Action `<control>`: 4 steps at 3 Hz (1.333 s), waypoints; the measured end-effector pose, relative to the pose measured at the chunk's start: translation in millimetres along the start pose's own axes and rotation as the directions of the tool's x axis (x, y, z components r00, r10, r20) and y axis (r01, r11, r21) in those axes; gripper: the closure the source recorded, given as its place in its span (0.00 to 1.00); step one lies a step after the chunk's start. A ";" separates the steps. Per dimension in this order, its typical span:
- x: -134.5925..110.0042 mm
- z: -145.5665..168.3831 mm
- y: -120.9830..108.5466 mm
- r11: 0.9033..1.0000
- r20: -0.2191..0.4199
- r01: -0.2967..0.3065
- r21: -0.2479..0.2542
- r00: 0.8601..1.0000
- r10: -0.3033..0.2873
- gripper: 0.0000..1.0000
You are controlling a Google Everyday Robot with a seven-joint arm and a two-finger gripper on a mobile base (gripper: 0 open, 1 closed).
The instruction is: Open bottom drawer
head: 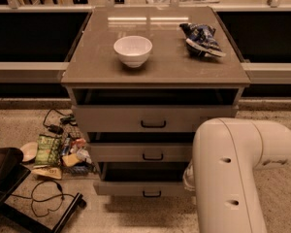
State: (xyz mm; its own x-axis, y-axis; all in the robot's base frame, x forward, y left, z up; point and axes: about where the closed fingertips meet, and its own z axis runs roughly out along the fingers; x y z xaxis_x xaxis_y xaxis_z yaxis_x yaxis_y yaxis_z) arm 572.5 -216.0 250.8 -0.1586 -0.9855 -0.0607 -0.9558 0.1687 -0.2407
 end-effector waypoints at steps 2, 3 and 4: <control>-2.9 2.2 -3.4 1.000 -0.010 -0.004 0.004 1.000 0.004 0.36; -2.8 3.0 -1.9 1.000 -0.010 -0.003 0.002 1.000 0.003 0.13; -3.0 3.6 -1.1 1.000 -0.010 -0.003 0.000 1.000 0.003 0.00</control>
Offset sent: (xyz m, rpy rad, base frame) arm 0.0114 0.0081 -0.0010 -0.0259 -0.0148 -0.0176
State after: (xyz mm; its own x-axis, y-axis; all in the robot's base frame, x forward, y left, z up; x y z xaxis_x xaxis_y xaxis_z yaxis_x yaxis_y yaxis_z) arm 574.9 -213.1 247.7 -0.1637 -0.9851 -0.0520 -0.9553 0.1714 -0.2407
